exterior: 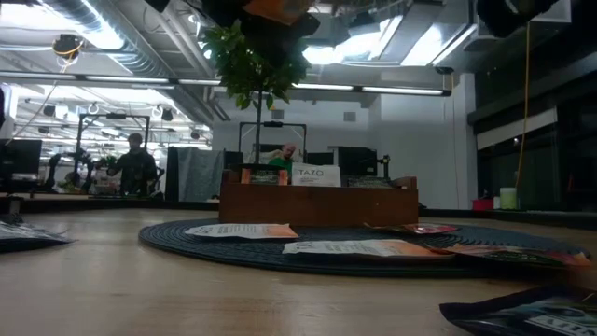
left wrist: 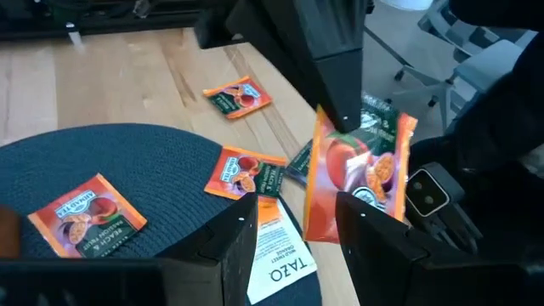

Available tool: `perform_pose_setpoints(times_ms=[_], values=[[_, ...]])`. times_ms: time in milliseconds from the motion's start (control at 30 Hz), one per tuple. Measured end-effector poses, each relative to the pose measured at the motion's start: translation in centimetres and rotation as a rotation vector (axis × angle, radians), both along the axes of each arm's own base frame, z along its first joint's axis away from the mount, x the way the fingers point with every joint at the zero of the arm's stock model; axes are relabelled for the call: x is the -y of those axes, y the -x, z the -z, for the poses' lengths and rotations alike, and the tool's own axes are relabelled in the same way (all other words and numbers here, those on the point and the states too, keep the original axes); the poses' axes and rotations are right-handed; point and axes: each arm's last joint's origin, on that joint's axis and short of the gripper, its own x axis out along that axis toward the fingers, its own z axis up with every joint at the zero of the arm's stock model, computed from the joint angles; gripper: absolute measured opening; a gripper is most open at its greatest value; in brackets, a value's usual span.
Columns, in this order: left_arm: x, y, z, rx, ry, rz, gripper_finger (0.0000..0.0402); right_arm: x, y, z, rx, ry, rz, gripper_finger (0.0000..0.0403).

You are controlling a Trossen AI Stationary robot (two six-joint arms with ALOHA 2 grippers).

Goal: Pick & Place Tea
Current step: Put the orange tea bag into the left side of the wooden organizer

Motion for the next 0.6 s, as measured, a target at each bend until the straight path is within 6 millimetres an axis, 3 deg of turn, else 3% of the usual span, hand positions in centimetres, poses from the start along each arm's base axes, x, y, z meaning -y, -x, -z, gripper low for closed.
perform_pose_setpoints(times_ms=[600], values=[[0.1, 0.0, 0.0, -0.014, 0.033, 0.020, 0.0157, 2.8, -1.7, -0.1, 0.006, 0.042, -0.076, 0.0000]])
